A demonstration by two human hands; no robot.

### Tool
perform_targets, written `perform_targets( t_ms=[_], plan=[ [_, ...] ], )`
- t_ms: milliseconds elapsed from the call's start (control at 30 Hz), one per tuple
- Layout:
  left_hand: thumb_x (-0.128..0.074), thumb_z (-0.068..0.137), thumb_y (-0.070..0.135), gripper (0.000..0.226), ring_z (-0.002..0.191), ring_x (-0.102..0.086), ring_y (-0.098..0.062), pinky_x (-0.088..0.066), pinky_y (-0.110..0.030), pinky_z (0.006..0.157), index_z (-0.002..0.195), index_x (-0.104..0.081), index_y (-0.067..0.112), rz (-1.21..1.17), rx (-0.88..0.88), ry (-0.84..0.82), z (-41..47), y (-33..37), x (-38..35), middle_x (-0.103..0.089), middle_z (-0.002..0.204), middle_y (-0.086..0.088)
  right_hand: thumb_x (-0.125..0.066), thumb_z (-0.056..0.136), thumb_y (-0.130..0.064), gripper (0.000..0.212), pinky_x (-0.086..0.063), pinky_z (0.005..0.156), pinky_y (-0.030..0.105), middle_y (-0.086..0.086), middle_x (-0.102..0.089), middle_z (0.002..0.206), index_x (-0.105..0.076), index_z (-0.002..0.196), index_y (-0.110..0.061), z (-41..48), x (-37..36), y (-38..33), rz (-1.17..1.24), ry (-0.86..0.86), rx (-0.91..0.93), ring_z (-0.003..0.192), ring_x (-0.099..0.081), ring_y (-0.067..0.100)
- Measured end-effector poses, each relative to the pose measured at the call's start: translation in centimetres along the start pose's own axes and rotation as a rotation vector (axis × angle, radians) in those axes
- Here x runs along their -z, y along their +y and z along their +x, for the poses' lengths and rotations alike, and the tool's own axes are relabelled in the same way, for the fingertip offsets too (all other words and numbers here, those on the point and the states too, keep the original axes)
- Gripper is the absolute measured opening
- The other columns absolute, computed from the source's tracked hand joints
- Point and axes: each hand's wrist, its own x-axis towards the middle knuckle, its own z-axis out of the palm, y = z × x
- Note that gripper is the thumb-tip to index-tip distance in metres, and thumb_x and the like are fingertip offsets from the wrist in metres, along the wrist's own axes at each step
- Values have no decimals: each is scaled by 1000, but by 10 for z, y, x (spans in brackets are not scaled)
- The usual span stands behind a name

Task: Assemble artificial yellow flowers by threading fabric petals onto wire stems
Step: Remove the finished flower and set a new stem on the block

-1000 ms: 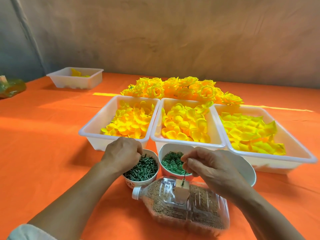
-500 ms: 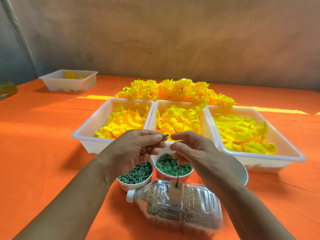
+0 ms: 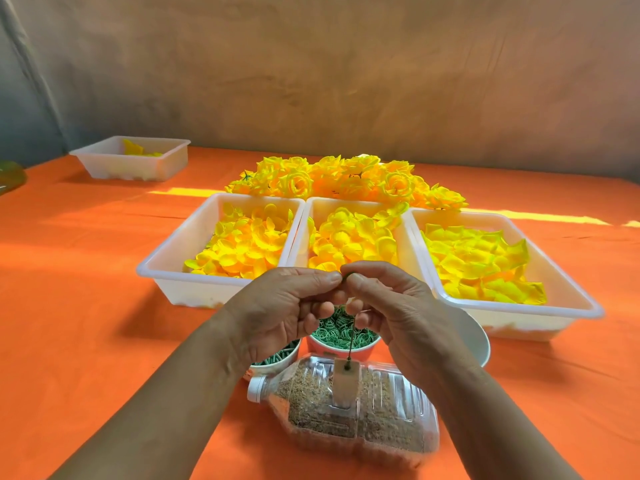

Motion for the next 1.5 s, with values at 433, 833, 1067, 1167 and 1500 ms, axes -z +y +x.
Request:
perform_targets(
  t_ms=[433,833,1067,1167,1500],
  plan=[
    [-69,71,11,22,61,-59,-7,-44,-14,52,87,-81,20,278,29,-199,-16,-7,7,-70,80,0,-77,75,-31,14,-45,59,19,4,-68,74,-76,82,-19,-15,12,-3,-102,-9,17,63,-54,10],
    [-74,70,10,12,58,-57,-5,-41,-15,52,70,-77,22,350,-36,-257,-15,-13,0,-67,64,4,-67,79,-30,16,-46,61,19,4,-66,74,-75,83,-17,-24,12,-10,-199,-129,48,64,-54,10],
    [-79,68,16,7,61,-59,-6,-42,-16,54,71,-77,22,346,-38,-268,-13,-14,2,-69,71,1,-64,83,-24,14,-46,61,17,-2,-65,70,-73,83,-13,-24,12,-12,-255,-176,114,64,-57,6],
    [-79,69,16,7,63,-59,-7,-42,-16,54,72,-77,21,354,-40,-255,-11,-15,3,-68,75,-2,-61,86,-20,14,-46,61,16,-1,-66,70,-70,84,-9,-24,11,-14,-293,-194,159,64,-58,4],
    [-78,70,16,9,63,-58,-7,-42,-15,55,79,-76,16,332,-16,-281,-9,-16,5,-66,73,-3,-56,91,-27,10,-49,66,24,3,-69,81,-64,89,-22,-26,11,-17,-589,-185,283,74,-64,16]
  ],
)
